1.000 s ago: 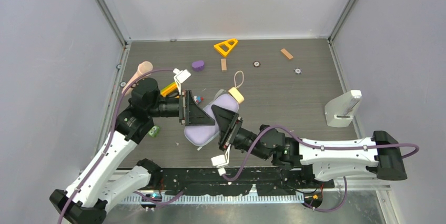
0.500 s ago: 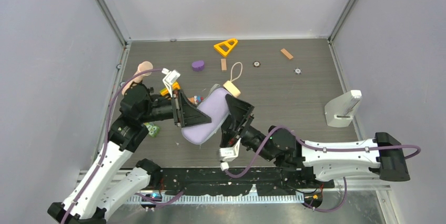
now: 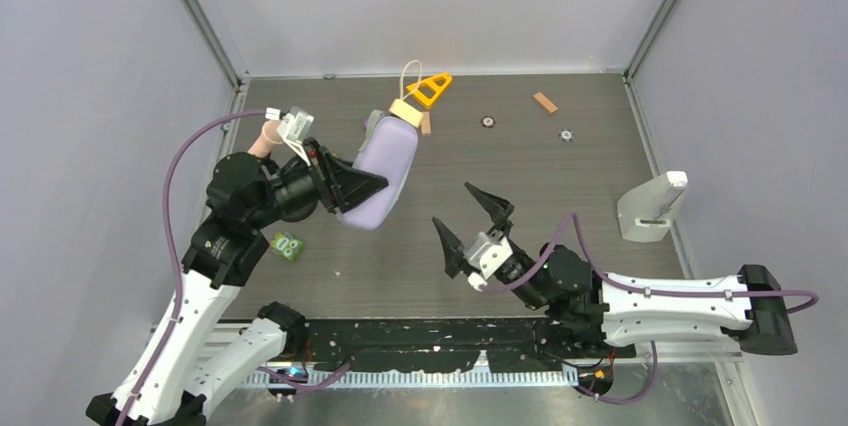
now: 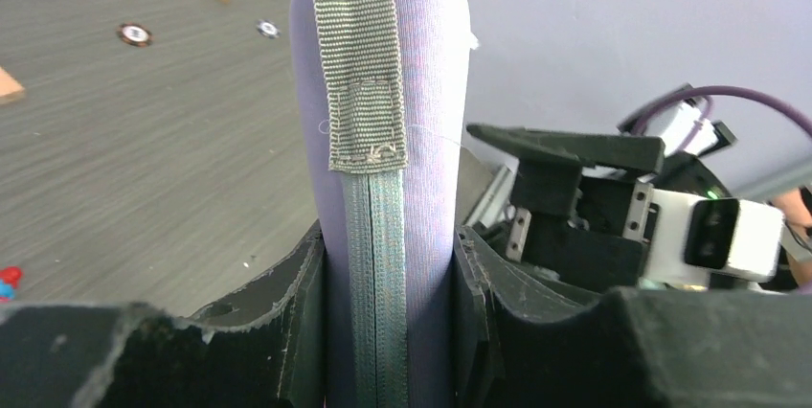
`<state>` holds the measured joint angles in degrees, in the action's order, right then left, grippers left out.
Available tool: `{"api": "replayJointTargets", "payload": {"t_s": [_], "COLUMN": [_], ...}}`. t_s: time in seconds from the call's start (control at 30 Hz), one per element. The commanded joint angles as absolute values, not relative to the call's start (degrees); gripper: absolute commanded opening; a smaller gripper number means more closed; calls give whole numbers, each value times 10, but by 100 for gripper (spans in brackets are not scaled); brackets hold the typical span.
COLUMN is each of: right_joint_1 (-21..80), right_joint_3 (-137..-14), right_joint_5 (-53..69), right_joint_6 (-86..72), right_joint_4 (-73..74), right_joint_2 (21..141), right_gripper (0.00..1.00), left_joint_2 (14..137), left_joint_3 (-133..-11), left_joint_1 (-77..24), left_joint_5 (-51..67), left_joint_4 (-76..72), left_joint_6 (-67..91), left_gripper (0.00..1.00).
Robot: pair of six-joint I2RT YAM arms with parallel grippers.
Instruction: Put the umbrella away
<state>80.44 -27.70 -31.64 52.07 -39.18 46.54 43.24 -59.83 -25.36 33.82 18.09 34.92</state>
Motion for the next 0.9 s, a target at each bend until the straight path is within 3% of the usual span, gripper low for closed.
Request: {"api": "replayJointTargets", "payload": {"t_s": [0.0,0.37,0.87], "right_joint_1": [805,806,804], "right_joint_3": [-359,-464,-556], "right_joint_5": [-296,-200,-245], "right_joint_6": [263,111,104], "right_joint_4": [-292,-261,-242], "right_joint_2": [507,634,750], "right_gripper": [80,68,52], "left_joint_2": [426,426,405], "left_joint_3": [-589,-587,-571], "left_joint_1": [-251,-252,-259], "left_joint_5": [265,214,197], "left_joint_4": [74,82,79], "left_joint_6": [356,329,328], "left_gripper": [0,0,0]}}
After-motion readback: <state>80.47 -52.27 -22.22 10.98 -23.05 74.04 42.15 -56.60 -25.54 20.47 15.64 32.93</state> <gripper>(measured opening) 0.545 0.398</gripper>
